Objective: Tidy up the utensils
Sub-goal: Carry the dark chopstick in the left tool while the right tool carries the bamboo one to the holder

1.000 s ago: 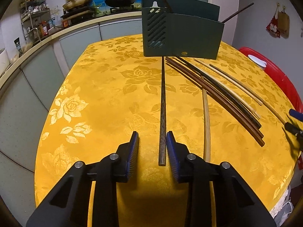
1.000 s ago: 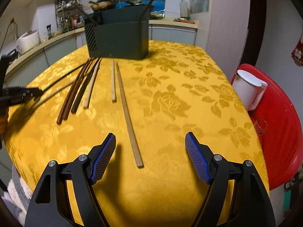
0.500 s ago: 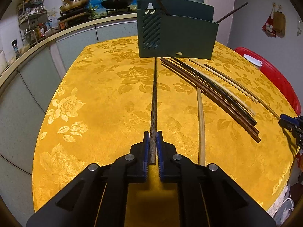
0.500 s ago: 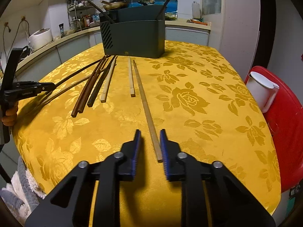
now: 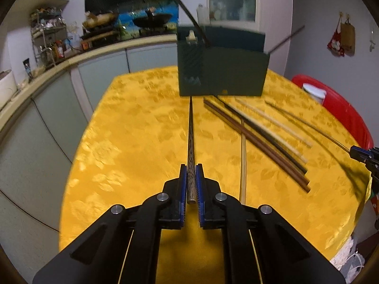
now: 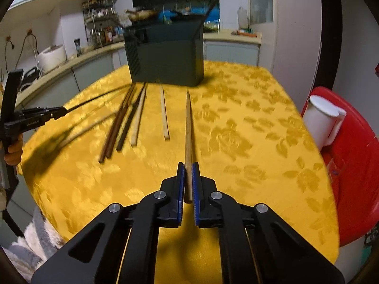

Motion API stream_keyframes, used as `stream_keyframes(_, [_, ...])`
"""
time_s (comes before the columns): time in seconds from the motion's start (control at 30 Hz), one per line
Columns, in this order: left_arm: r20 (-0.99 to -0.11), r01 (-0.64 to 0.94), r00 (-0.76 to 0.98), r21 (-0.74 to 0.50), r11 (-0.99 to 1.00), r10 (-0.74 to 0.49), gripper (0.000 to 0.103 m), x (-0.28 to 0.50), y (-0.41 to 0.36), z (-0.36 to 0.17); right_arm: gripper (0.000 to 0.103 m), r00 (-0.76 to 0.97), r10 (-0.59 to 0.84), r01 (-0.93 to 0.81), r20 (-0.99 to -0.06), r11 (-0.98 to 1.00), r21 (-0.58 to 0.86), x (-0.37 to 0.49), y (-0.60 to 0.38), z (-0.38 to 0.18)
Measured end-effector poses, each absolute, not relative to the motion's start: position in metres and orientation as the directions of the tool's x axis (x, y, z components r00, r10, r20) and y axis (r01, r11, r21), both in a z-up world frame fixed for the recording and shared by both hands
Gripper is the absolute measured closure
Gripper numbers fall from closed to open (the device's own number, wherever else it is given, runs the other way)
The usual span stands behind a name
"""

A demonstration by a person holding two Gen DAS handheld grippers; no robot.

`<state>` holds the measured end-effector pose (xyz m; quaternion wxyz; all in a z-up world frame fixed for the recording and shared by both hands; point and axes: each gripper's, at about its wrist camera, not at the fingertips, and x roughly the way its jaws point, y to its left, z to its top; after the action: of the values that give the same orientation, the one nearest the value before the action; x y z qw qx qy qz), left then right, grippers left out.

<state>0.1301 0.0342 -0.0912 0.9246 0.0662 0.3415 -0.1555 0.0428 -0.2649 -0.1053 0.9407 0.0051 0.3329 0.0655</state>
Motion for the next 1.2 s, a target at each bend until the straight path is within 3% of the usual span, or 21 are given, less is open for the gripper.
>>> stream_keyframes(0.47, [-0.436,0.329,0.855,0.036,0.944,-0.281,0.096,0.116,0.046,0.026,0.096,0.880,0.190,-0.177,-0.435,0.982,0.071,0.059,-0.266,0.003])
stream_keyframes(0.67, [-0.431,0.340,0.856,0.055,0.939,-0.285,0.096,0.132,0.034,0.045,0.096,0.888,0.213,-0.204,-0.408,0.977,0.068,0.081,-0.255,0.029])
stream_keyframes(1.2, [-0.452,0.367,0.835,0.031,0.930,-0.315,0.096,0.177,0.019,0.092,0.096,0.864,0.216,-0.180,-0.456,0.976,0.121,0.153,-0.258,0.092])
